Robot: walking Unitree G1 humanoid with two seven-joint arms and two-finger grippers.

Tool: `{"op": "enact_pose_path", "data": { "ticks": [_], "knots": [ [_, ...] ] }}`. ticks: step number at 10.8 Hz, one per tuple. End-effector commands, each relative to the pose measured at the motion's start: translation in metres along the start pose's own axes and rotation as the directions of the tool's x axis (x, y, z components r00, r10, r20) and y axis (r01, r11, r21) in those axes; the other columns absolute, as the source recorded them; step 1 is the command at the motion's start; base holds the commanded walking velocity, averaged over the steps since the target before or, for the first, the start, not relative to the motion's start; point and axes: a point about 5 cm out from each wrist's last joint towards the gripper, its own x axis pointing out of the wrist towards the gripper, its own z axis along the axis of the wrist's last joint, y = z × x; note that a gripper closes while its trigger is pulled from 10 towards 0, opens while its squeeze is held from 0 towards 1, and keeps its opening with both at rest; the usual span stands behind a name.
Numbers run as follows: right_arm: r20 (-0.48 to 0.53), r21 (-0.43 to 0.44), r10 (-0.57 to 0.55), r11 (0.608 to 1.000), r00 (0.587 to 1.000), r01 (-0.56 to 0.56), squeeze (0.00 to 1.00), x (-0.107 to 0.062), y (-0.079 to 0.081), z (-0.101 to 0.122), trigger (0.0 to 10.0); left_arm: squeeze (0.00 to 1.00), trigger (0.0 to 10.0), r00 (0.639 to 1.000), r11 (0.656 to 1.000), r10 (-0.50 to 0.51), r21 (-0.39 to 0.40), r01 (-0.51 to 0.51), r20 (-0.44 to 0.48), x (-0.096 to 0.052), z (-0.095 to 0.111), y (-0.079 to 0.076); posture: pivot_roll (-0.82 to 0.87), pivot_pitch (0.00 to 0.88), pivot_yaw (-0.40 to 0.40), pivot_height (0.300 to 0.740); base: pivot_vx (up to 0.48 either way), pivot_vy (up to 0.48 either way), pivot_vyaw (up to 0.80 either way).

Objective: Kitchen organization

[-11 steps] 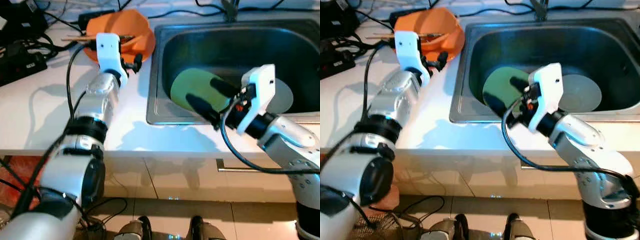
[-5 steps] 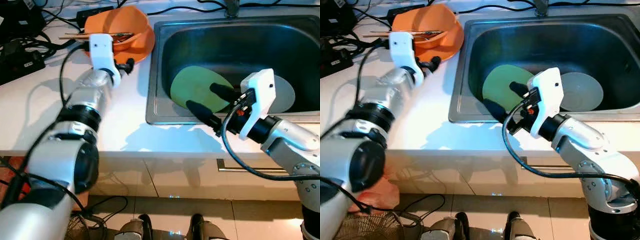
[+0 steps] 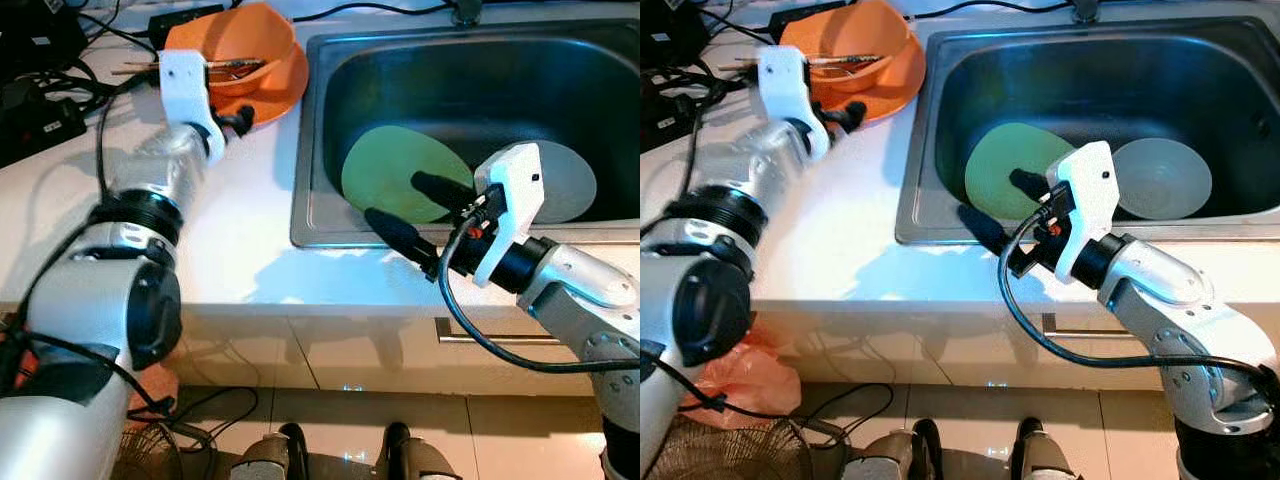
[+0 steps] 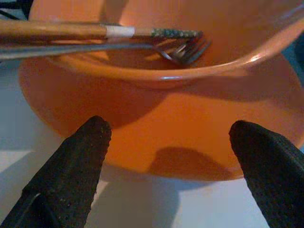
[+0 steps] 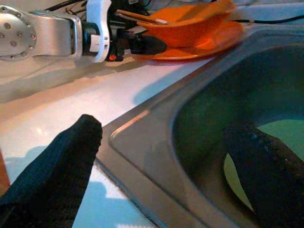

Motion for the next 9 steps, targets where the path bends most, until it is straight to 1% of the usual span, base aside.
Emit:
{"op": "enact_pose_path", "data": {
  "ticks": [1,2,4,6,7,9],
  "knots": [
    [0.000,0.004,0.031,1.000,1.000,-0.031,0.00,0.000,0.006,0.000,10.0,0.00,10.0,1.000,1.000,-0.012,0.021,0.013,-0.025,-0.001,0.002,0.003,-0.07,0.243,0.132,0.740,0.000,0.000,0.00],
    [0.001,0.004,0.031,1.000,1.000,-0.031,0.00,0.002,0.007,-0.001,10.0,0.00,10.0,0.996,0.998,-0.057,0.016,0.058,-0.071,-0.001,-0.006,0.000,-0.07,0.243,0.136,0.740,0.000,0.000,0.00],
    [-0.001,0.008,0.024,1.000,1.000,-0.024,0.00,0.002,0.007,-0.002,10.0,0.00,10.0,0.987,0.996,-0.088,0.005,0.089,-0.138,-0.003,-0.018,0.007,-0.08,0.240,0.140,0.740,0.000,0.000,0.00],
    [-0.003,0.008,0.019,1.000,1.000,-0.019,0.00,0.001,0.006,-0.003,10.0,0.00,10.0,0.977,0.991,-0.131,0.009,0.134,-0.167,-0.004,-0.021,0.008,-0.07,0.238,0.141,0.740,0.000,0.000,0.00],
    [-0.002,0.007,0.018,1.000,1.000,-0.018,0.00,0.002,0.006,-0.004,10.0,0.00,10.0,0.967,0.985,-0.163,0.017,0.170,-0.197,-0.006,-0.023,0.010,-0.07,0.235,0.143,0.740,0.000,0.000,0.00],
    [0.002,0.007,0.015,1.000,1.000,-0.015,0.00,0.004,0.006,-0.004,10.0,0.00,10.0,0.959,0.984,-0.168,0.015,0.176,-0.227,-0.008,-0.025,0.014,-0.06,0.234,0.146,0.740,0.000,0.000,0.00]
  ]
}}
